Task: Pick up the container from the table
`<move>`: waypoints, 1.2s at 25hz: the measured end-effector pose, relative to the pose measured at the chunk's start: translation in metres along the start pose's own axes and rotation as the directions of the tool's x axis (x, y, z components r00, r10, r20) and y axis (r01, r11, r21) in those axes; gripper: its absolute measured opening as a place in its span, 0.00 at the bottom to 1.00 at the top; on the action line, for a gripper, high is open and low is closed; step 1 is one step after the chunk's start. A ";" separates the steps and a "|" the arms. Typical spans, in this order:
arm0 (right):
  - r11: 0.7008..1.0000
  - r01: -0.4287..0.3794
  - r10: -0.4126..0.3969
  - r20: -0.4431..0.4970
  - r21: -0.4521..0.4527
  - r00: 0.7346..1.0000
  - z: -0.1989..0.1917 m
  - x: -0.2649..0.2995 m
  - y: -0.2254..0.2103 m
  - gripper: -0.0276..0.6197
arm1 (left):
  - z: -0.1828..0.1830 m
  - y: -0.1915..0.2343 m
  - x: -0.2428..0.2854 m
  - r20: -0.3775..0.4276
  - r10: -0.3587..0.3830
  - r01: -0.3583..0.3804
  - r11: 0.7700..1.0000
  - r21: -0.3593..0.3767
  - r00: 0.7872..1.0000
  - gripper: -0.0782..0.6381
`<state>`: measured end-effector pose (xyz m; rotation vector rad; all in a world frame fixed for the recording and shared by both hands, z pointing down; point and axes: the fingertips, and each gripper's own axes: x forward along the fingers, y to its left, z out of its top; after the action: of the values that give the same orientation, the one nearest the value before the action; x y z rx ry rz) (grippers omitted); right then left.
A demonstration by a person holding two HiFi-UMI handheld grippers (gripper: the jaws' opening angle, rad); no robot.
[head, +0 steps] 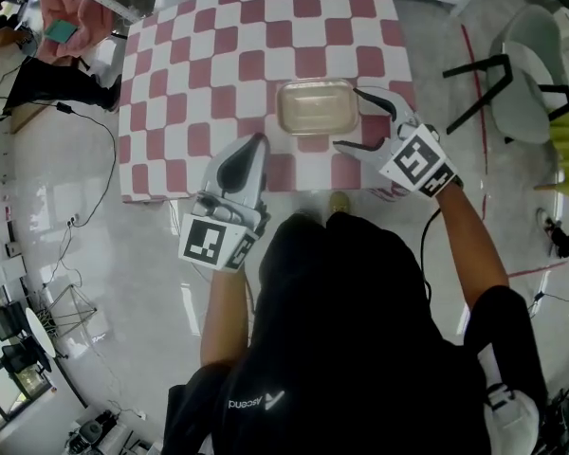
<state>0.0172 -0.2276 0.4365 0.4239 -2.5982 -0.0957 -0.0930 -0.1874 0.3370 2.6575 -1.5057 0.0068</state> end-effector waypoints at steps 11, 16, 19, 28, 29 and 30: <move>0.979 -0.194 0.166 -0.325 -0.058 0.931 -0.054 0.046 -0.013 0.95 | 0.002 0.035 0.012 -0.013 -0.029 0.029 1.000 0.008 1.000 0.12; 0.966 -0.250 0.205 -0.410 -0.059 0.889 -0.071 0.066 -0.013 0.95 | -0.004 0.044 0.017 -0.022 -0.041 0.041 0.999 0.001 0.999 0.12; 0.956 -0.286 0.228 -0.458 -0.061 0.859 -0.077 0.074 -0.015 0.95 | -0.007 0.048 0.021 -0.026 -0.045 0.045 0.999 -0.007 0.999 0.12; 0.933 -0.359 0.301 -0.539 -0.004 0.787 -0.090 0.088 -0.017 0.96 | -0.012 0.067 0.032 -0.036 -0.032 0.031 0.999 -0.030 0.999 0.12; 0.932 -0.361 0.301 -0.539 -0.007 0.787 -0.089 0.089 -0.018 0.96 | -0.013 0.068 0.034 -0.036 -0.033 0.032 0.999 -0.034 0.999 0.12; 0.932 -0.362 0.301 -0.534 -0.011 0.790 -0.089 0.090 -0.019 0.96 | -0.014 0.069 0.036 -0.036 -0.034 0.033 0.999 -0.037 0.999 0.12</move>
<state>-0.0081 -0.2727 0.5535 -0.0603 -2.0660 -0.0009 -0.1328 -0.2523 0.3576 2.6389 -1.4361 0.0257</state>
